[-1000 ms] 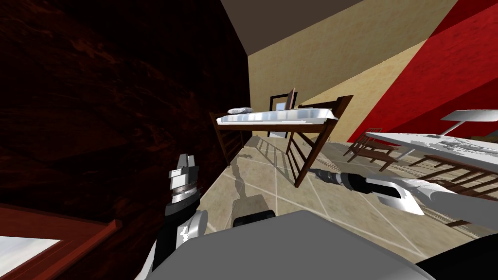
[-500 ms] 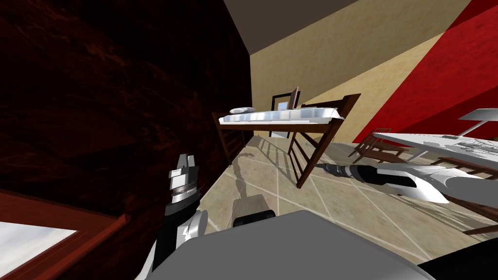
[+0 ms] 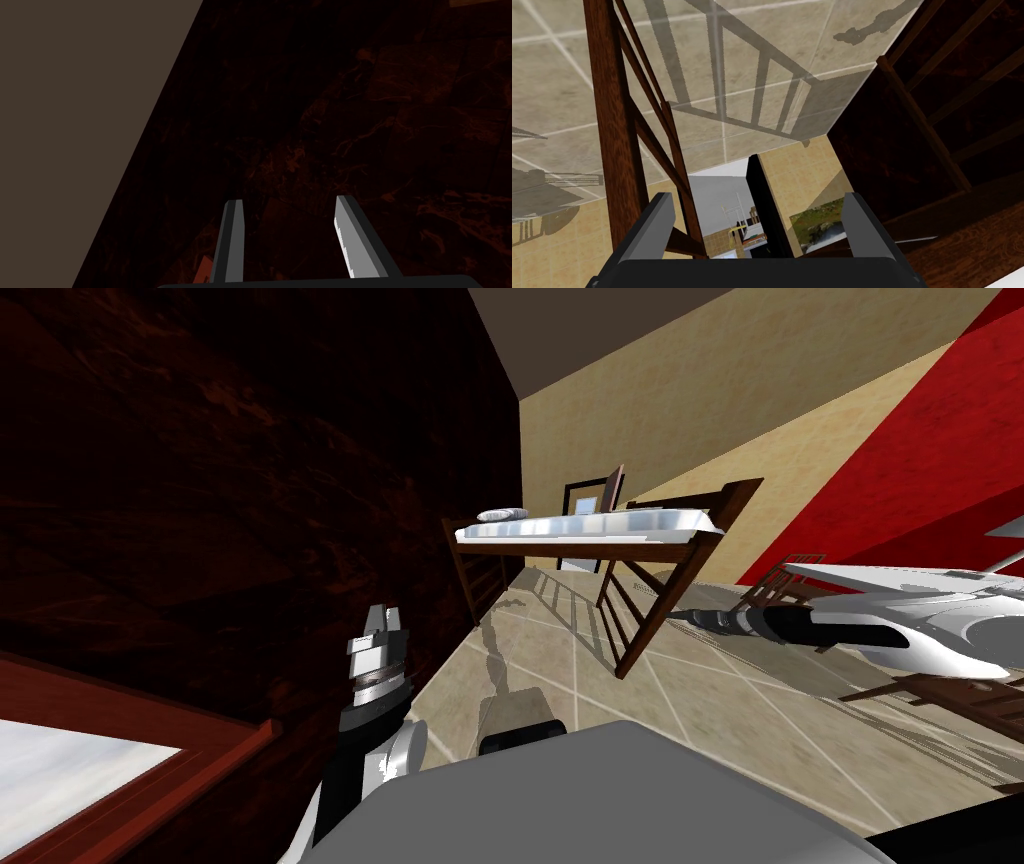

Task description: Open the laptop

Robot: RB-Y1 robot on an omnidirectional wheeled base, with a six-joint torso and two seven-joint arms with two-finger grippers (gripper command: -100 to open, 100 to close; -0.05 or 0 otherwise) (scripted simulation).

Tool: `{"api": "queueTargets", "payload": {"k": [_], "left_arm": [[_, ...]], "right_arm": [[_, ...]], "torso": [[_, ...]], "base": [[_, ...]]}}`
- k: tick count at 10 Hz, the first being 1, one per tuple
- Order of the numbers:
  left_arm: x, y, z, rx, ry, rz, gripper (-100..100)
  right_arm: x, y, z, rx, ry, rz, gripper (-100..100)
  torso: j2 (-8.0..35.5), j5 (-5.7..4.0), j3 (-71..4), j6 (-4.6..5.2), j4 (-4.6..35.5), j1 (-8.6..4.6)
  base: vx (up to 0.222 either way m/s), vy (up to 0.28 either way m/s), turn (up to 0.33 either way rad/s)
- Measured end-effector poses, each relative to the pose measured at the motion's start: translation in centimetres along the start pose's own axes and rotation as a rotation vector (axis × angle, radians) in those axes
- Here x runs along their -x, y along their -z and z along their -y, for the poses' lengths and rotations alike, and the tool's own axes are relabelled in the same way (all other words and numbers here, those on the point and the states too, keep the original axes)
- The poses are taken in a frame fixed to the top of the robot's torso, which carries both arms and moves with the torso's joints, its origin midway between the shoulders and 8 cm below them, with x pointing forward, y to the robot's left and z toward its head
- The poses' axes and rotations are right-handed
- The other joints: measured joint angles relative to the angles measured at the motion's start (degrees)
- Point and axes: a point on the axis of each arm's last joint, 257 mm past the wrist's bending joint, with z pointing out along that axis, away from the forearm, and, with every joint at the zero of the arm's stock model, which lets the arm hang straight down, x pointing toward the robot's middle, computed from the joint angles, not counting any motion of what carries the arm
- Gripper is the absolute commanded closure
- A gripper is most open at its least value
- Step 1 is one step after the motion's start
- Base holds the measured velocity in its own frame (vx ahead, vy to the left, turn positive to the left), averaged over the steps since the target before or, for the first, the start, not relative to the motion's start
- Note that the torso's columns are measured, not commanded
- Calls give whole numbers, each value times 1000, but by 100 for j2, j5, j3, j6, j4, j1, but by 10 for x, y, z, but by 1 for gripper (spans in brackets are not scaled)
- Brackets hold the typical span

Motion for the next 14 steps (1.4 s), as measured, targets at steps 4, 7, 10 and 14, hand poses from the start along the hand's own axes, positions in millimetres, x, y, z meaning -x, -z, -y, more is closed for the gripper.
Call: {"api": "queueTargets", "payload": {"k": [4, 7, 10, 14], "left_arm": [[0, 0, 0, 0, 0, 0, 0], [0, 0, 0, 0, 0, 0, 0], [0, 0, 0, 0, 0, 0, 0], [0, 0, 0, 0, 0, 0, 0]], "right_arm": [[52, 35, 11, -92, 73, 51, -100], [103, 67, 15, -170, 152, 100, -100], [120, 86, 23, -210, 186, 110, -100], [163, 121, 25, -270, 217, 172, -100]], "torso": [[1, 3, 0, -1, 0, 9], [-10, 2, -6, 0, -2, 7], [14, -1, 8, -1, 4, -2], [-8, 2, -6, -1, -3, 7]], "base": [[23, 17, 39], [40, 19, 58], [2, 2, -5], [42, 8, 40]]}}
